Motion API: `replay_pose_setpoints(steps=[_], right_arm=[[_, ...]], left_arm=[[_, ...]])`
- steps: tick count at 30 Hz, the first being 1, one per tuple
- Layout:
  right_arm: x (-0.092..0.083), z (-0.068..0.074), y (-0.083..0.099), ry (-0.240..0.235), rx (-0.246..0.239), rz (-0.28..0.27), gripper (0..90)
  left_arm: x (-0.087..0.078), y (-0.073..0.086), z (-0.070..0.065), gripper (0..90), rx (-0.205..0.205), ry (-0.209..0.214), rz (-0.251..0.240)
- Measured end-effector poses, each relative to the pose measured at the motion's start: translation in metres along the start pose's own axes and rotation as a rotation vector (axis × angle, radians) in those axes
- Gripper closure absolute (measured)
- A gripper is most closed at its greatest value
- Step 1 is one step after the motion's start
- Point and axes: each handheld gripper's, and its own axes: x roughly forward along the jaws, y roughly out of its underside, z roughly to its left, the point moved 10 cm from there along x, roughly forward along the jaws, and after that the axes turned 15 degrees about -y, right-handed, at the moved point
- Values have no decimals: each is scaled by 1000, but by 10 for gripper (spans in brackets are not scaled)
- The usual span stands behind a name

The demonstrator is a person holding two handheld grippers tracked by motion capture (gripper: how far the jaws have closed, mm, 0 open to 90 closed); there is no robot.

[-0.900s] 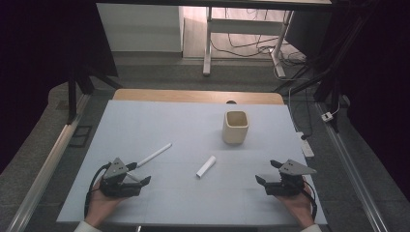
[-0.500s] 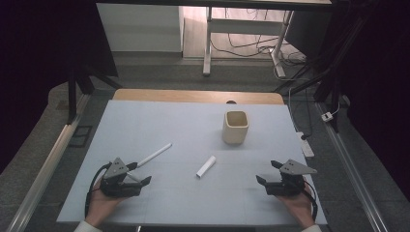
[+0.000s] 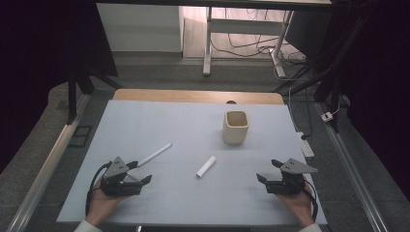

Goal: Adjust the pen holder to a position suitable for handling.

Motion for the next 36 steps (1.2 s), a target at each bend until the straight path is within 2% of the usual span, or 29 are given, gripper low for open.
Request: replay_pose_setpoints(steps=[3, 7, 13, 15, 21, 32, 36], right_arm=[[1, -3, -1, 1, 15, -10, 184], [1, -3, 0, 3, 15, 4, 196], [0, -3, -7, -12, 41, -27, 239], [0, -3, -10, -15, 38, -35, 264], [8, -7, -14, -14, 39, -7, 366], [15, -24, -22, 10, 96, -23, 530], [18, -26, -23, 14, 78, -4, 569]], left_arm=[[1, 0, 1, 231, 1, 0, -2], [2, 0, 0, 231, 10, -1, -2], [1, 0, 1, 230, 7, -17, 0], [0, 1, 2, 231, 5, -21, 1], [1, 3, 4, 231, 1, -28, 6], [4, 3, 2, 229, 15, -33, 16], [5, 5, 3, 228, 17, -34, 19]])
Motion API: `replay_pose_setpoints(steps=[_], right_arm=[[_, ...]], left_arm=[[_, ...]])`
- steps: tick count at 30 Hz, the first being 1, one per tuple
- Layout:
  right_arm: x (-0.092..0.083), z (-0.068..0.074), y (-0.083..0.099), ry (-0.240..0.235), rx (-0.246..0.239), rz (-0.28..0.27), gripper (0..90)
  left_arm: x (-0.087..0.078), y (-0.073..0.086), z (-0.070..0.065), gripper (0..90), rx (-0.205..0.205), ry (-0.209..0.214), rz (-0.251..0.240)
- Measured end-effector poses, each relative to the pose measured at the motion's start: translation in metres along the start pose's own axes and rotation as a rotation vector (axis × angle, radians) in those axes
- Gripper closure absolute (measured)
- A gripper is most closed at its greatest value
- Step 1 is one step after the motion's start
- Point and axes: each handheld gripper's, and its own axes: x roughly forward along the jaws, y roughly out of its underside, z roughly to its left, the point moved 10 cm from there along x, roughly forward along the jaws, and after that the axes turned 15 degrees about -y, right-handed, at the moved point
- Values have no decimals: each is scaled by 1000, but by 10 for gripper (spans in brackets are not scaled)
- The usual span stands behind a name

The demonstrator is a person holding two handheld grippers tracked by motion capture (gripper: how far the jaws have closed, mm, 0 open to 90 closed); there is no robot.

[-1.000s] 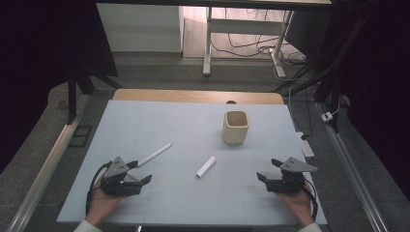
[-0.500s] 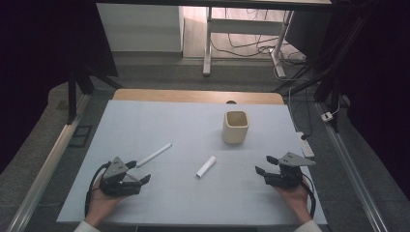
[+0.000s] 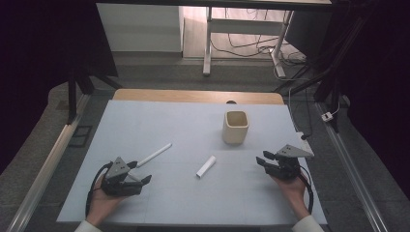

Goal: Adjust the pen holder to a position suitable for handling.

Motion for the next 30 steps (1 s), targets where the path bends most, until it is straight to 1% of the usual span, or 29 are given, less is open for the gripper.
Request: replay_pose_setpoints(steps=[3, 5, 9, 14, 20, 23, 26, 27, 28, 29, 30], right_arm=[[3, -1, -1, 7, -7, 9, 600], [5, -2, -2, 16, -15, 14, 637], [10, -7, -7, 30, -15, 14, 712], [16, -12, -14, 37, -39, 12, 789], [26, -18, -17, 44, -50, 37, 886], [31, -21, -19, 45, -44, 41, 889], [36, -25, -20, 54, -51, 41, 889], [37, -27, -20, 58, -44, 49, 889], [39, -28, -20, 58, -38, 43, 889], [39, -30, -21, 60, -36, 47, 889], [40, -31, -23, 60, -32, 36, 889]], left_arm=[[0, 1, 1, 228, -4, -5, 1], [0, 1, 2, 228, -6, -6, 1], [0, 1, 1, 228, -3, -7, 3], [1, 2, 1, 228, 2, -6, 8], [-1, 3, 3, 228, -2, -12, 5], [-1, 3, 2, 228, -1, -13, 9], [0, 3, 2, 229, 2, -10, 9], [0, 3, 2, 228, 2, -10, 9], [0, 4, 2, 229, 2, -11, 10], [0, 4, 1, 229, 1, -10, 11], [1, 4, 1, 229, 1, -11, 11]])
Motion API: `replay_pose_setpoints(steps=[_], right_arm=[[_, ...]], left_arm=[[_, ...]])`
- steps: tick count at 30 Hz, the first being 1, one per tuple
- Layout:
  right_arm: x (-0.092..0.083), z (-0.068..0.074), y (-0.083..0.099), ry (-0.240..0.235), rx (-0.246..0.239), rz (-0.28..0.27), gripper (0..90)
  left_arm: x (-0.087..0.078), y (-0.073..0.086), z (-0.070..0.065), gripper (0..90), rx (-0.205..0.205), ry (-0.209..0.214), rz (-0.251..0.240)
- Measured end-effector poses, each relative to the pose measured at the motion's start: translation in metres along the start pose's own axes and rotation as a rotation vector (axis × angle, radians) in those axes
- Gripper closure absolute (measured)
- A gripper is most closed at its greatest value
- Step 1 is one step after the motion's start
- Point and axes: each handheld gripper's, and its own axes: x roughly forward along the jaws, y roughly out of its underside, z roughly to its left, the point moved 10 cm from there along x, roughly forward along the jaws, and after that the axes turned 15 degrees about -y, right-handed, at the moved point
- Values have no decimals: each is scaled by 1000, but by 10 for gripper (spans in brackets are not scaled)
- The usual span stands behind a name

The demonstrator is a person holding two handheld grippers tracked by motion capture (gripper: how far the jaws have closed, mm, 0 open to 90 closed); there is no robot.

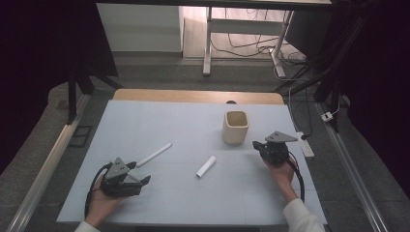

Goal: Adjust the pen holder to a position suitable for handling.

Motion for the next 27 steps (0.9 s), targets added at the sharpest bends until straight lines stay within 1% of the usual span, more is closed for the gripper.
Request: replay_pose_setpoints(steps=[6, 7, 10, 19, 22, 23, 25, 27], right_arm=[[8, -6, -6, 7, -3, -9, 888], [9, -7, -5, 8, -2, -2, 888], [12, -11, -6, 8, 14, -2, 888], [23, -24, -15, 20, 31, -22, 888], [28, -27, -19, 29, 30, -29, 888], [29, -27, -20, 31, 25, -22, 888], [30, -28, -22, 39, 15, -26, 888], [32, -28, -23, 36, 14, -22, 888]], left_arm=[[0, 1, 1, 229, -2, 0, 3], [0, 1, 1, 229, 0, -1, 4], [1, 2, 0, 229, 5, 0, 8], [1, 2, -2, 229, 8, 2, 10], [0, 3, -1, 229, 6, -1, 10], [0, 3, -1, 229, 5, -1, 10], [1, 3, -1, 229, 8, -1, 11], [1, 3, -2, 229, 12, 0, 12]])
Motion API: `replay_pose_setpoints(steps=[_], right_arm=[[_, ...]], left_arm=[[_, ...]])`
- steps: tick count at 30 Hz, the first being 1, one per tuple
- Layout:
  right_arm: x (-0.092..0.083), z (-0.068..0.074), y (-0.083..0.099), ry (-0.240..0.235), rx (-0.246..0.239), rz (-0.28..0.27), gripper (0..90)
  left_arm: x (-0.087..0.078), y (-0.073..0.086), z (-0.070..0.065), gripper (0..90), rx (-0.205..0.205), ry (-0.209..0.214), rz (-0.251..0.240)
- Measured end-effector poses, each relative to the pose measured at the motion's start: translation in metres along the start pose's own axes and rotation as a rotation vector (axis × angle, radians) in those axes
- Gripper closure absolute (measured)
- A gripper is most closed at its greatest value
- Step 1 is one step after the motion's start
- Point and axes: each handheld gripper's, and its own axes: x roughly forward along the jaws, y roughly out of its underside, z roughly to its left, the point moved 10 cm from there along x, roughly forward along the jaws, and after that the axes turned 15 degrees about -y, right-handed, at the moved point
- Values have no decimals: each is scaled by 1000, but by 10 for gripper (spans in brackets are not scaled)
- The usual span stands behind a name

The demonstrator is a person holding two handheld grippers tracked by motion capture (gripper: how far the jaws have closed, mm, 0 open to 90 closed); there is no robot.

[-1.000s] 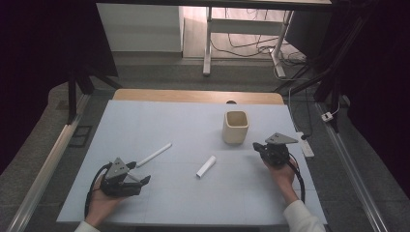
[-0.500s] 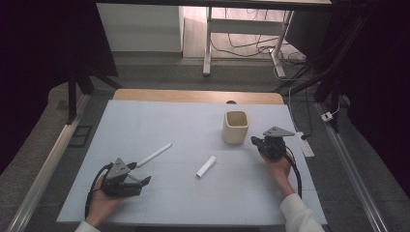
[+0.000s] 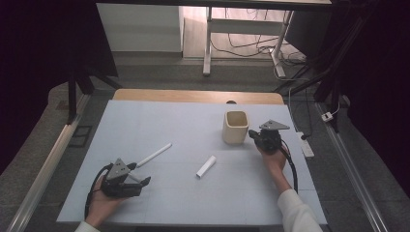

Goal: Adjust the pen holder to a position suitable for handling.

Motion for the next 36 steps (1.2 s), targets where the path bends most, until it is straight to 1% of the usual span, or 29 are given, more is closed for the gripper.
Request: replay_pose_setpoints(steps=[4, 6, 14, 28, 36], right_arm=[[3, 1, -5, 0, -4, -14, 888], [4, -1, -5, 10, -10, -6, 888], [8, -4, -4, 15, 7, -12, 888], [8, -3, -4, 21, 26, -15, 890], [9, -3, -4, 22, 42, -27, 890]], left_arm=[[0, 0, -1, 229, 5, -1, 2], [1, 1, -1, 229, 5, -1, 3], [1, 1, -1, 229, 7, -1, 5], [2, 1, -2, 229, 10, 3, 7], [2, 1, -2, 229, 10, 5, 8]])
